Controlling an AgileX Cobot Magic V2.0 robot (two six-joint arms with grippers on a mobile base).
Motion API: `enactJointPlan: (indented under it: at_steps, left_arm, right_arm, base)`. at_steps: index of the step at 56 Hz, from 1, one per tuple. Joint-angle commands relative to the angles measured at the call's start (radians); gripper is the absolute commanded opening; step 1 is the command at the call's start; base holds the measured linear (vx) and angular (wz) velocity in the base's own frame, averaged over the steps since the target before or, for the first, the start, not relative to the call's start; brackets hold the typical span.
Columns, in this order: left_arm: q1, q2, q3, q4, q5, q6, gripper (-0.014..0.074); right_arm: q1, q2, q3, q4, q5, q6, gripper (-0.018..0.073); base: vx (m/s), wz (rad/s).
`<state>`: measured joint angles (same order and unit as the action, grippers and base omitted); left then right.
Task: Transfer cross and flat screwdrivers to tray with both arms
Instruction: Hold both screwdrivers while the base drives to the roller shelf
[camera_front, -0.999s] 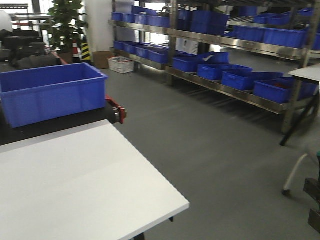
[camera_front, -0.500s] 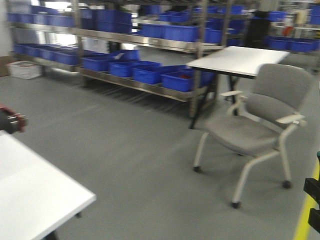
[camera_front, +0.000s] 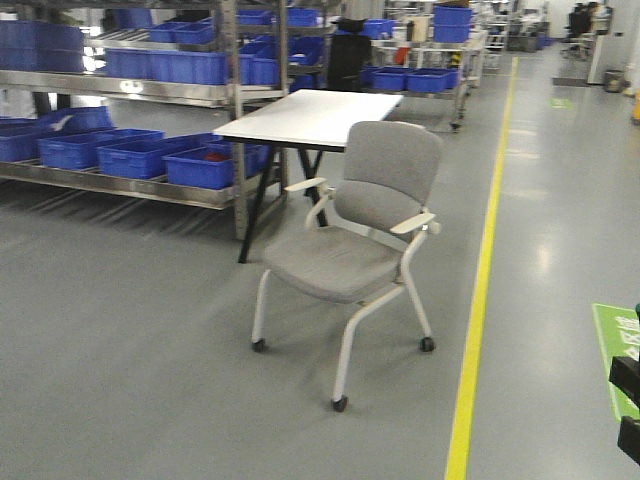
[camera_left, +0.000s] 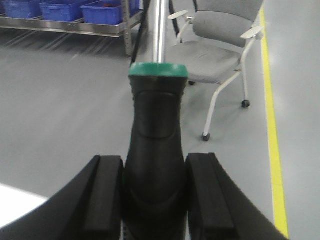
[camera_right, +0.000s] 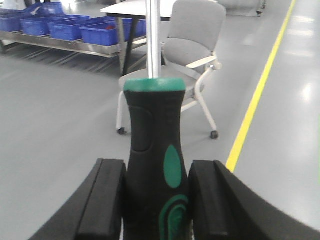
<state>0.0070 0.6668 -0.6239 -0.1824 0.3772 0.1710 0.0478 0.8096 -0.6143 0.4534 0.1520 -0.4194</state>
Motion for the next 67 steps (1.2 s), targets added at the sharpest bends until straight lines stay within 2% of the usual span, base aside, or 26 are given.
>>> enactJointPlan:
  at_steps: [1, 39, 67]
  left_arm:
    - [0.001, -0.005, -0.031, -0.015, -0.089, -0.008, 0.0000]
    - [0.001, -0.005, -0.031, -0.015, -0.088, -0.008, 0.0000]
    - [0.001, -0.004, -0.031, -0.015, -0.088, -0.008, 0.0000]
  right_arm:
    - [0.000, -0.008, -0.034, 0.004, -0.083, -0.007, -0.0008]
    - [0.000, -0.008, -0.034, 0.004, -0.079, -0.007, -0.0008]
    - [0.000, -0.008, -0.034, 0.004, -0.079, -0.007, -0.0008]
  base:
    - [0.26, -0.39]
    - [0.41, -0.11]
    - [0.53, 0.28]
